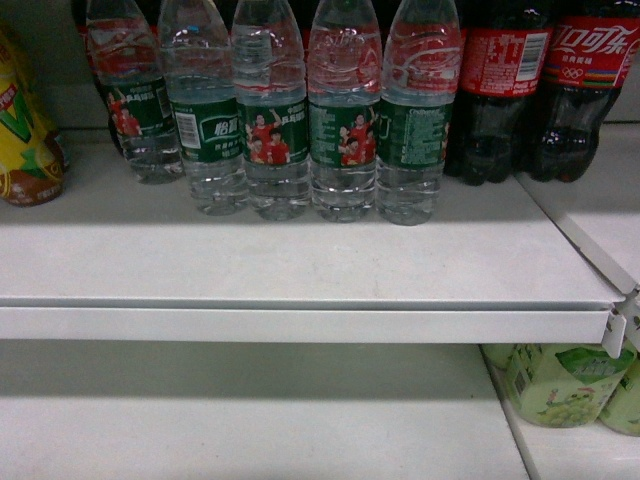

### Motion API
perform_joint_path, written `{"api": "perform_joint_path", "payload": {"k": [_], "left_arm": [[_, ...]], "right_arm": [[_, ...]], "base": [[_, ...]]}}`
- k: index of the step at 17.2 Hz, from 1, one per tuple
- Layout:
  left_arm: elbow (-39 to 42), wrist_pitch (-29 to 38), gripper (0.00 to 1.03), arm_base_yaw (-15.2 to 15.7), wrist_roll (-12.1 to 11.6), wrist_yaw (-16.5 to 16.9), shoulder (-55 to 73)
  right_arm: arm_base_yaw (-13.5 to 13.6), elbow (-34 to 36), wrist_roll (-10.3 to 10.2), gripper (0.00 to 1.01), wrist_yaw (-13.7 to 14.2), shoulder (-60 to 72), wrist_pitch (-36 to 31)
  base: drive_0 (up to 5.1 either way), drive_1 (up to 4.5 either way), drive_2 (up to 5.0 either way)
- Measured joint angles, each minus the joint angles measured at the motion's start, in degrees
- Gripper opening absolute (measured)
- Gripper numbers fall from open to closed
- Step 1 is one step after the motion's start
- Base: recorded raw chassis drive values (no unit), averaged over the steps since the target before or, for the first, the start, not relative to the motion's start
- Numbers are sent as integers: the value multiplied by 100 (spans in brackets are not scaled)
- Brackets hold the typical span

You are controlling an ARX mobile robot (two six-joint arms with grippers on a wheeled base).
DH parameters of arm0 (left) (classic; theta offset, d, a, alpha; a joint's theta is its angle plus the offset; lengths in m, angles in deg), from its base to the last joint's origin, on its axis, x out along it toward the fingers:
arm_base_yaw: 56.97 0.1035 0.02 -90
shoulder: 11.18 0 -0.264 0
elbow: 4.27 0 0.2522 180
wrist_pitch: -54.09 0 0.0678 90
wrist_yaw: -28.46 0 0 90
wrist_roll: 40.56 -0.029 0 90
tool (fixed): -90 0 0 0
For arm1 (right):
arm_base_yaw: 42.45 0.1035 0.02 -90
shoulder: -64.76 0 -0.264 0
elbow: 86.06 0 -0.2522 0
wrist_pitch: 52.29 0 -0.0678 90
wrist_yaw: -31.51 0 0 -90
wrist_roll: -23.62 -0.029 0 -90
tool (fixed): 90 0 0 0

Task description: Move water from second to third shelf

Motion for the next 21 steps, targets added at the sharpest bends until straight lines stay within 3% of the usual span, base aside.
{"api": "perform_joint_path", "payload": {"k": [21], "left_arm": [[0,17,98,0,0,-9,0]], "right_arm": [[0,2,-20,40,0,-9,-15]], "base": [[0,0,0]]}}
